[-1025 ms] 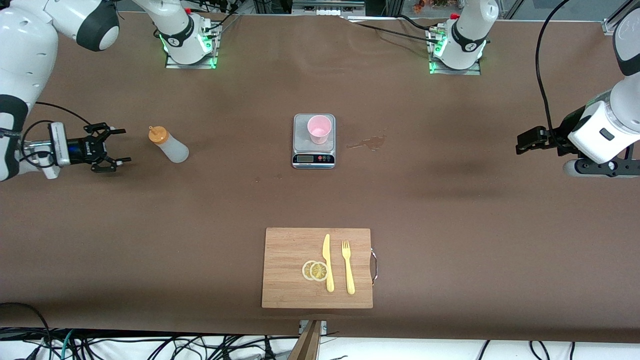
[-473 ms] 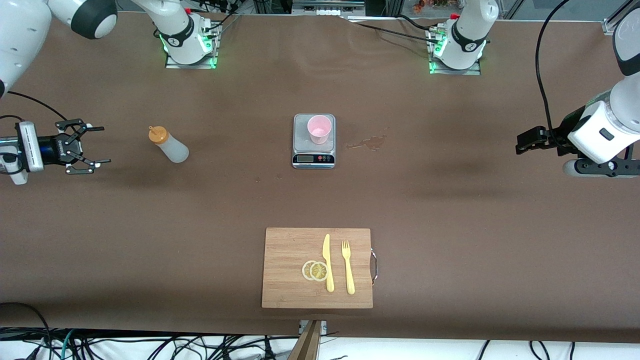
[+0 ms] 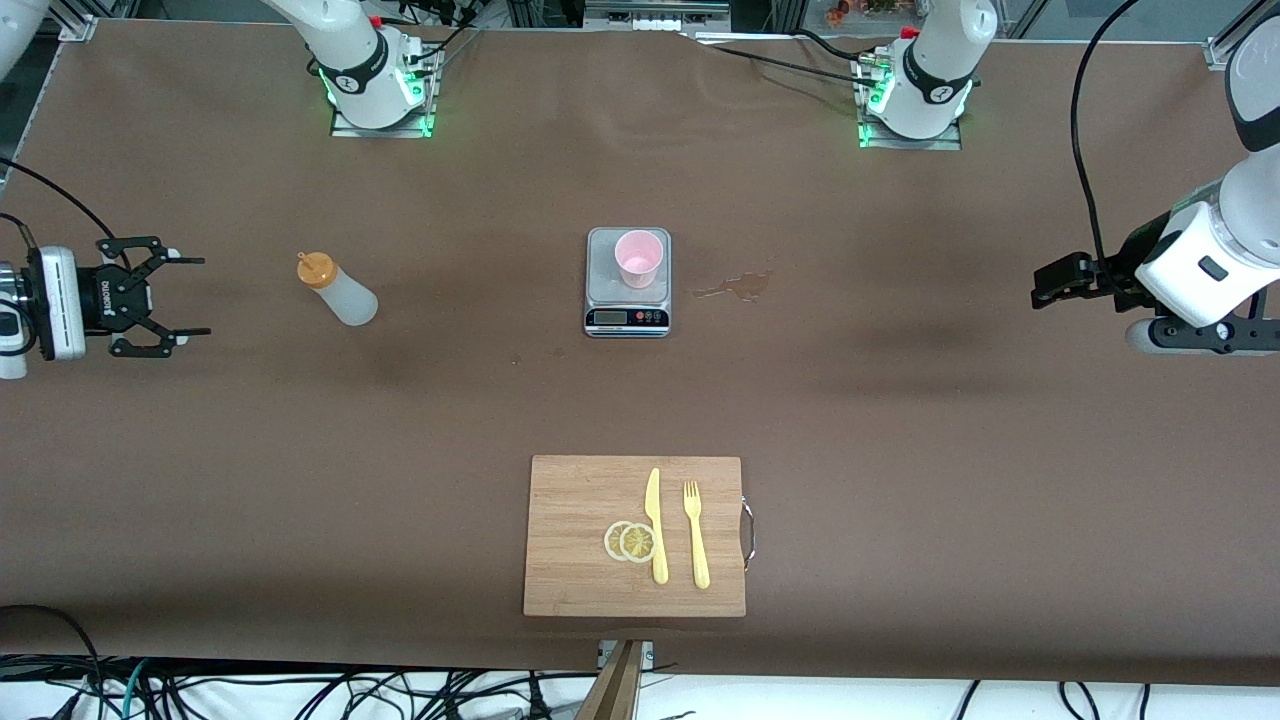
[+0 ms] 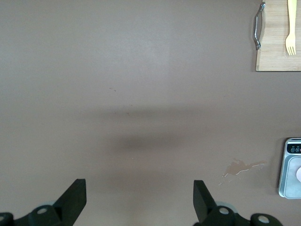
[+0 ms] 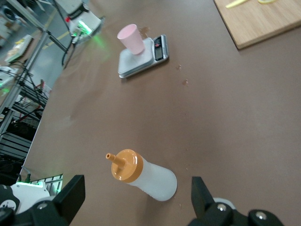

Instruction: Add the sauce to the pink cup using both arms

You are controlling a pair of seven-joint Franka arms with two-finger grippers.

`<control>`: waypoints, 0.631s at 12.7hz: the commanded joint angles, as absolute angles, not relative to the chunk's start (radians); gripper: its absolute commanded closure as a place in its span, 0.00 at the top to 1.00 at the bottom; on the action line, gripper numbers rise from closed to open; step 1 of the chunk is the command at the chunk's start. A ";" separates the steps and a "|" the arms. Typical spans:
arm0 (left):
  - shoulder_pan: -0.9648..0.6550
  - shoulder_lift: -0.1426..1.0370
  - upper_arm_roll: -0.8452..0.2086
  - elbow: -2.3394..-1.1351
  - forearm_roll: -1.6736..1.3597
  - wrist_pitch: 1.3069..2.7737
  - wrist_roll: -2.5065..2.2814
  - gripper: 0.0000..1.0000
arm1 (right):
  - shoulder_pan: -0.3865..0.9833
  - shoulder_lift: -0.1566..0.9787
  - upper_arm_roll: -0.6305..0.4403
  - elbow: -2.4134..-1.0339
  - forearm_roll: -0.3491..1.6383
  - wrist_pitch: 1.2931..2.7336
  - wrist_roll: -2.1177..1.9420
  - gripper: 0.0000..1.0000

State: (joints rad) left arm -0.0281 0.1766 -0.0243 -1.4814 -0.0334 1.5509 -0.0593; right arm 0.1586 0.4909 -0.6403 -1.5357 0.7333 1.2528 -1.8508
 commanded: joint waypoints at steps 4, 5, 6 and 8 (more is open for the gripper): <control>-0.025 0.184 -0.021 -1.457 -0.058 1.536 -0.032 1.00 | 0.152 0.253 -0.462 -1.591 0.476 1.370 -1.352 1.00; -0.025 0.186 -0.020 -1.456 -0.058 1.536 -0.032 1.00 | 0.152 0.230 -0.448 -1.609 0.469 1.374 -1.245 1.00; -0.025 0.186 -0.020 -1.457 -0.058 1.536 -0.032 1.00 | 0.153 0.209 -0.443 -1.623 0.465 1.376 -1.144 1.00; -0.025 0.186 -0.021 -1.457 -0.058 1.536 -0.032 1.00 | 0.155 0.169 -0.407 -1.640 0.410 1.396 -0.905 1.00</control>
